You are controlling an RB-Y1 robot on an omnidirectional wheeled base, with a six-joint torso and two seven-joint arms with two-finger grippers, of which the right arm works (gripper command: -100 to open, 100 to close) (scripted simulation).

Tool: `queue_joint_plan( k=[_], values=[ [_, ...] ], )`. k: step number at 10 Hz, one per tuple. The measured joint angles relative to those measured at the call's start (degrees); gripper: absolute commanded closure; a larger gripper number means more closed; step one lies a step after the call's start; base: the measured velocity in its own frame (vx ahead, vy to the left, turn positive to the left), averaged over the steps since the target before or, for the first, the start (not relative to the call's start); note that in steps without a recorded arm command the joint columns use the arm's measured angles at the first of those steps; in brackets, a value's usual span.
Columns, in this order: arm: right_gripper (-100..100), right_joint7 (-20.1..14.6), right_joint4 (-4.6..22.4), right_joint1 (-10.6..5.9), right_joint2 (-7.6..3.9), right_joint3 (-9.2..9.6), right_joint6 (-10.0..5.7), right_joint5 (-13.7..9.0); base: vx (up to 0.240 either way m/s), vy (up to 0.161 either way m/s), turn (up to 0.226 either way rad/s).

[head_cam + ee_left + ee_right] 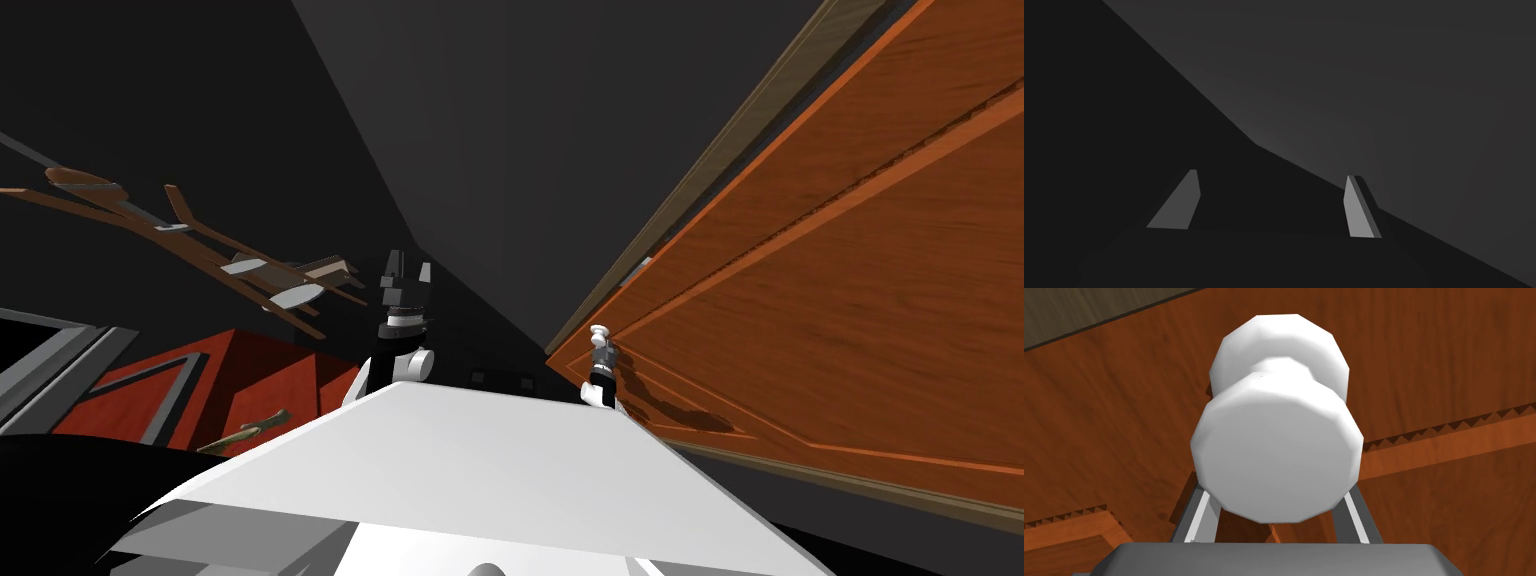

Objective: Pull the door open

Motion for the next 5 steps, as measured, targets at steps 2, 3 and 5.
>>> queue_joint_plan(
  k=[2, 3, 5],
  values=[
    [100, -2.5, 0.4, -0.2, -0.04, -0.27, -0.17, -0.2, -0.049, -0.007, 0.091],
    [100, -4.0, -0.1, 0.15, 0.08, -0.55, 0.17, -0.4, -0.046, -0.009, 0.046],
    [100, -7.0, 0.1, 0.02, 0.01, -0.75, 0.31, -0.7, -0.043, 0.0, 0.05]
  ],
)
